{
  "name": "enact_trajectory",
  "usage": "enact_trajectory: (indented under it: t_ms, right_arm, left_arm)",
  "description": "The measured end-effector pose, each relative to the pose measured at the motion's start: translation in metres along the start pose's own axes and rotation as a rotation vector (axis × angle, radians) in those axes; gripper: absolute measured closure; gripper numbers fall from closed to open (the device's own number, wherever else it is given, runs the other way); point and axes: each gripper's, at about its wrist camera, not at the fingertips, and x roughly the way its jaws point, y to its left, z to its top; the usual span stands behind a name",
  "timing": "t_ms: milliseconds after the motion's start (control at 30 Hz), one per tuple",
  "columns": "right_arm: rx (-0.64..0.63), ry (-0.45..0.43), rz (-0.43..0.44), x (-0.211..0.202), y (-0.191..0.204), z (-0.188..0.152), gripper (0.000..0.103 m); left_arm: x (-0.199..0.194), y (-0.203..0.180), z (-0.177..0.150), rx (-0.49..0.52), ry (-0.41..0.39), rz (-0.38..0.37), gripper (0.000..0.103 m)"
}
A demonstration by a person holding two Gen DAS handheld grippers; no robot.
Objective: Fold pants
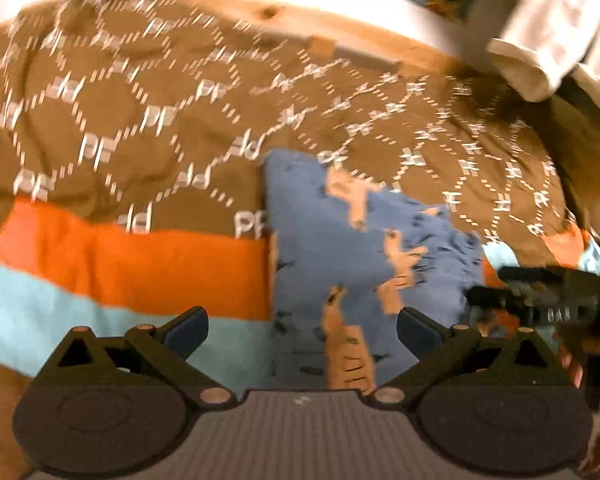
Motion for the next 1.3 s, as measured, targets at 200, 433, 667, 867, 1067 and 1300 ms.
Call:
enact_trajectory:
  t_ms: [200,433,667,867,1067,1300]
  right_arm:
    - [-0.029,0.01,-0.03,-0.006,0.004,-0.008,0.001]
    - [-0.143,0.009,0.004,-0.022,0.005,-0.001,0.001]
    - [-0.045,-0.089,0.17,-0.023,-0.023,0.023,0.001]
    - [0.136,-0.083,0.357,0.013,-0.053,0.033,0.006]
    - [0.142,-0.04,0.41,0.037,-0.052,0.031,0.015]
    - [0.131,-0.045,0.451,0.04,-0.046,0.025,0.008]
  left_arm:
    - [0.021,0.015,-0.011,-0.016,0.097,0.089,0.003]
    - [0.012,0.016,-0.014,-0.01,0.092,0.067,0.003]
    - [0.007,0.01,-0.008,-0.005,0.045,-0.046,0.003]
    - [0.018,0.014,-0.014,-0.05,0.057,-0.148,0.001]
    - [0.025,0.016,-0.019,-0.057,0.051,-0.149,0.0]
    - [0.029,0.006,-0.026,0.005,0.043,-0.104,0.0]
